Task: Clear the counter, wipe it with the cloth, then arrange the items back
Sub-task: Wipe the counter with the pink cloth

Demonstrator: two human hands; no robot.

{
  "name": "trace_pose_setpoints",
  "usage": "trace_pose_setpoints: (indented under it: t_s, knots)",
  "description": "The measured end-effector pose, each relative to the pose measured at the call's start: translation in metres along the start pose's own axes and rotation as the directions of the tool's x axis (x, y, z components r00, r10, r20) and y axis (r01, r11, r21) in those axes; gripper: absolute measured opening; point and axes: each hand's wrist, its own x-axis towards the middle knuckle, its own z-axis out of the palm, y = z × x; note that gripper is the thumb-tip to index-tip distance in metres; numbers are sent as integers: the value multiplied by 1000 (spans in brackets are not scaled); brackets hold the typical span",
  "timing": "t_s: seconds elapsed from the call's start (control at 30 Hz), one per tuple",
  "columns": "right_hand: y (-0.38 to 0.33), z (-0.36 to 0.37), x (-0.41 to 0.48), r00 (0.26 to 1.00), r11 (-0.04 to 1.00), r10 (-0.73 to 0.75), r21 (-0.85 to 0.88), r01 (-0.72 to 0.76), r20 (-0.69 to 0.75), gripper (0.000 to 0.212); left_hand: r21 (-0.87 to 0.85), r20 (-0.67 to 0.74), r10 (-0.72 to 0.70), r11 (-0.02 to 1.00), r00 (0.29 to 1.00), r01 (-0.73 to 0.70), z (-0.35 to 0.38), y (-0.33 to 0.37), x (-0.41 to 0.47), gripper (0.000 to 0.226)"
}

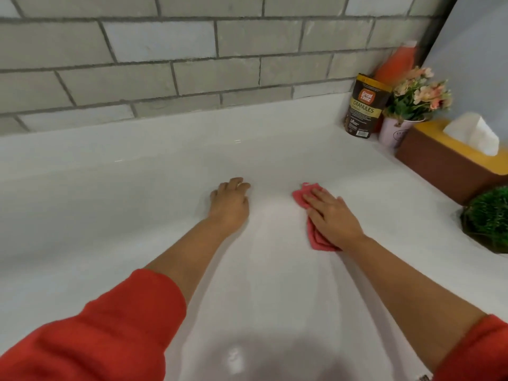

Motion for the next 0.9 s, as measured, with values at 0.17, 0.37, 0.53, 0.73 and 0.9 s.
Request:
trace_pose_setpoints:
  t_s: [0.17,0.37,0.53,0.73,0.9]
  knots:
    - [51,-13,-8,934,937,330,-69,-341,-134,47,45,173,1,999,985,-9,3,18,-39,51]
    - [-35,2,-21,984,986,122,-98,-135,-130,62,5,213,-99,995,972,100,-10,32,-66,51]
    - [-99,23,-92,931,930,-362,87,357,43,61,-102,133,-100,988,986,114,-10,63,-80,47]
    - [-24,-9,-118,950,952,-302,70,297,76,50,-130,80,-68,988,994,78,-4,97,-98,43]
    - [70,-34,-108,997,996,-68,-52,70,42,50,-135,62,-58,989,996,66,3,113,-126,40]
